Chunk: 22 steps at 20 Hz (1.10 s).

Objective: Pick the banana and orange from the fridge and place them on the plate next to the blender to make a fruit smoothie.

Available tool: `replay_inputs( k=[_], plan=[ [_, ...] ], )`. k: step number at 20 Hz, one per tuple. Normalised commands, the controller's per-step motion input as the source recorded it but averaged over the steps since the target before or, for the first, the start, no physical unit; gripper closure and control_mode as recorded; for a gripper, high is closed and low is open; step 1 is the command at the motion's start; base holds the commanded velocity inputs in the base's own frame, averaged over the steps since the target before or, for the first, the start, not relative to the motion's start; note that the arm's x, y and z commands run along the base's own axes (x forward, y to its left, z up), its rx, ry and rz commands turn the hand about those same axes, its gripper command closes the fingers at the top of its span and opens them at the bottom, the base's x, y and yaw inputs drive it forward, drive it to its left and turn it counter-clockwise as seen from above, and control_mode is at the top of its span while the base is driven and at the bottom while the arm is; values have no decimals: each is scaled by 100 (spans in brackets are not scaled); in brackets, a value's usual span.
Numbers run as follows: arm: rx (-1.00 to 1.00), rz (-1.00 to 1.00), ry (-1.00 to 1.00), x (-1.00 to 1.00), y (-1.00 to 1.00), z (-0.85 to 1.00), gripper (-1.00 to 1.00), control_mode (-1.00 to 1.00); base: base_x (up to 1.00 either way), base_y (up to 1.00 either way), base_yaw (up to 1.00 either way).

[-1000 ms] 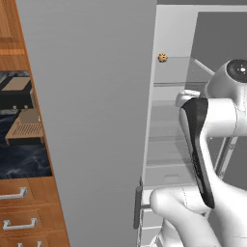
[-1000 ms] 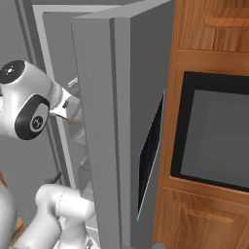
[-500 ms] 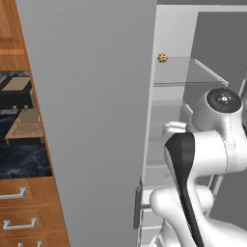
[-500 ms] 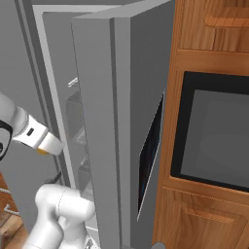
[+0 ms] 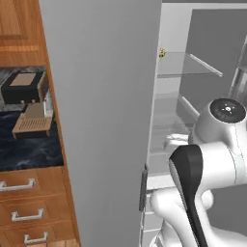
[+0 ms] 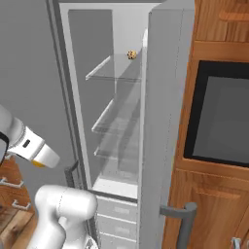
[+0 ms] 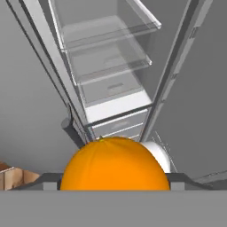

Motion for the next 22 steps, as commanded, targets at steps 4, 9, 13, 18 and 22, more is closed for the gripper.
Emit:
replay_inputs(
  k=[4, 9, 13, 18, 22],
  plan=[
    [0, 0, 0, 0, 0, 0, 100, 100, -47, 100, -51],
    [0, 0, 0, 0, 0, 0, 100, 100, -24, 77, -70],
    [0, 0, 0, 0, 0, 0, 100, 100, -9, 40, -84],
    [0, 0, 0, 0, 0, 0, 100, 100, -20, 10, -94],
    [0, 0, 0, 0, 0, 0, 100, 100, -23, 0, -98]
  ],
)
